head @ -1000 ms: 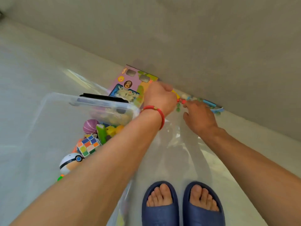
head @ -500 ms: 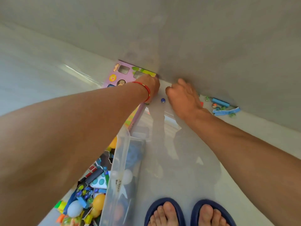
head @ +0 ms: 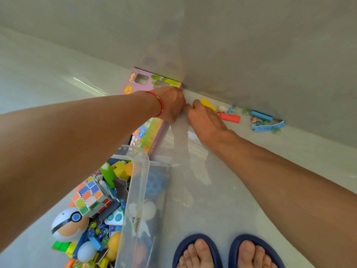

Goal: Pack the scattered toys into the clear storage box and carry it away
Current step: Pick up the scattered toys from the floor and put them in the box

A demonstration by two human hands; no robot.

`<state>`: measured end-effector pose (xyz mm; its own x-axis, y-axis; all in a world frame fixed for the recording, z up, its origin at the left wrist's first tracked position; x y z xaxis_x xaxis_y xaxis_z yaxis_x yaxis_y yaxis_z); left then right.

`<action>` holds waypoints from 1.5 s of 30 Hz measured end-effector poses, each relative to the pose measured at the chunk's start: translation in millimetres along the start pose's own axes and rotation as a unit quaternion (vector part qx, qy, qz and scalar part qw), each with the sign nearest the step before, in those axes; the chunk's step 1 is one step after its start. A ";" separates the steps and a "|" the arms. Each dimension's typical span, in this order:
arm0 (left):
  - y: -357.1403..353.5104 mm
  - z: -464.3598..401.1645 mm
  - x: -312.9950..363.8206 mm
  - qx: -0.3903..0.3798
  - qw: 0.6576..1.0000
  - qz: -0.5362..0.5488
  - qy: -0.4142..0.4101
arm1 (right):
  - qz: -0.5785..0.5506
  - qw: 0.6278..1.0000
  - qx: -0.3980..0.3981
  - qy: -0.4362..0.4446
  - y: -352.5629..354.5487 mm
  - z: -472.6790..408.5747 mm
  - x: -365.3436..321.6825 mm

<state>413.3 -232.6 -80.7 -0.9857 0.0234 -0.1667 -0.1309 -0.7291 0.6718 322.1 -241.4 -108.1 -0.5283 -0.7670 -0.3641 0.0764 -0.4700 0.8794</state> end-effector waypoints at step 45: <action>-45.8 -2.0 122.4 0.233 0.907 0.289 0.198 | -0.650 0.677 0.110 -0.327 -51.4 181.0 85.3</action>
<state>298.8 -197.7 -133.3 -0.8002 -0.5863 0.1264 0.2741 -0.1701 0.9466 120.1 -203.6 -128.8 -0.2941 0.6243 -0.7237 -0.9027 -0.4302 -0.0042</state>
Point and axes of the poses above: each hand's wrist, its own z-axis away from the middle knuckle, its own y-axis out of the back of the hand, x = y × z, the point moved 6 cm from there along -z, towards the middle knuckle, and after that the axes turned 6 degrees about -x, right-handed, at the moved point
